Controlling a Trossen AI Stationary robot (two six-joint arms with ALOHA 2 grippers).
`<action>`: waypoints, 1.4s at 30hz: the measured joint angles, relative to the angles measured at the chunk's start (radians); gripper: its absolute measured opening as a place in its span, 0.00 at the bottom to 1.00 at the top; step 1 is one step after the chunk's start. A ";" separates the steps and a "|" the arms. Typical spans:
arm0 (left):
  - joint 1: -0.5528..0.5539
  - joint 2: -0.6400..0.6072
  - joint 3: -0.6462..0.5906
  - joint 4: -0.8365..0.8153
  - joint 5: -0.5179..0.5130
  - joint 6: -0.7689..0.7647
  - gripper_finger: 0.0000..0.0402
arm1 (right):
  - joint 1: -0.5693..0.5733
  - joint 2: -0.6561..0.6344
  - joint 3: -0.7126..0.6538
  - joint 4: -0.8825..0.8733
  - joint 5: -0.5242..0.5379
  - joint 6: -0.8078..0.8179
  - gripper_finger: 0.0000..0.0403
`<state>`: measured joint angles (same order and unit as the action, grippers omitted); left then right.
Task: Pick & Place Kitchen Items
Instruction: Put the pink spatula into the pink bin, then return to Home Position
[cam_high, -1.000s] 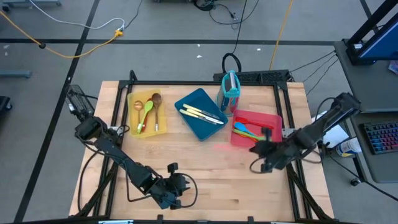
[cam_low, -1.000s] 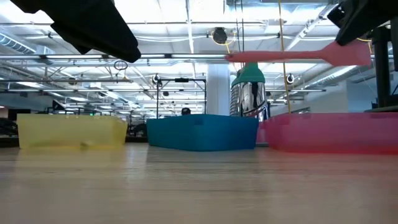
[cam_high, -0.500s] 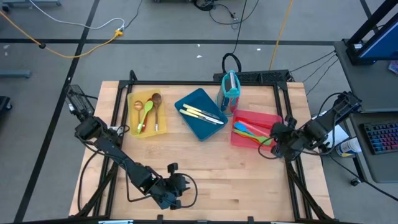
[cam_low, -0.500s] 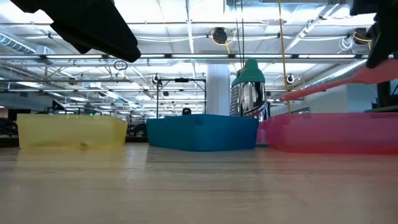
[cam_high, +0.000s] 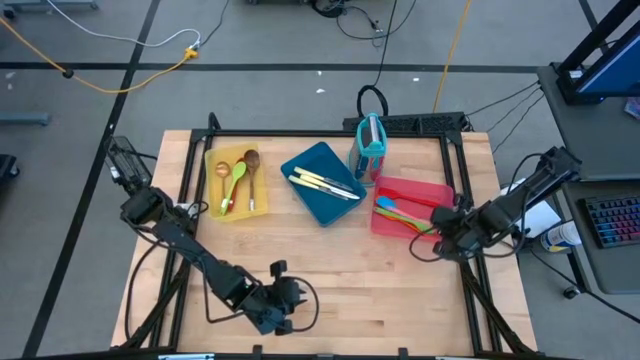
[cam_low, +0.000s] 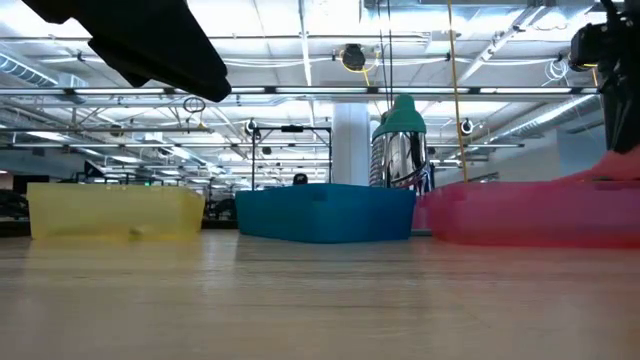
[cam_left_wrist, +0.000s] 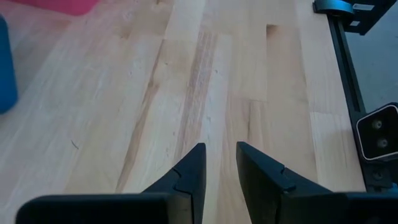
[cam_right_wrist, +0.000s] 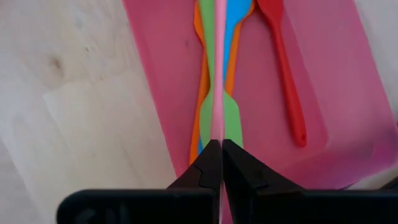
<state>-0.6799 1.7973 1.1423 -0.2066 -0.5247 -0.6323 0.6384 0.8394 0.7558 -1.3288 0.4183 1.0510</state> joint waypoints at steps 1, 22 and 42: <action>0.002 0.000 0.000 0.000 0.000 0.000 0.22 | 0.000 0.000 -0.012 0.010 0.000 -0.009 0.00; 0.039 -0.001 0.000 0.001 0.001 0.033 0.22 | -0.044 0.000 -0.209 0.257 0.001 -0.131 0.14; 0.077 -0.263 0.000 -0.105 -0.149 0.237 0.22 | -0.044 0.000 -0.072 0.274 0.048 -0.186 0.23</action>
<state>-0.6033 1.5346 1.1423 -0.3117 -0.6740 -0.3953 0.5945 0.8391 0.6836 -1.0550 0.4660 0.8652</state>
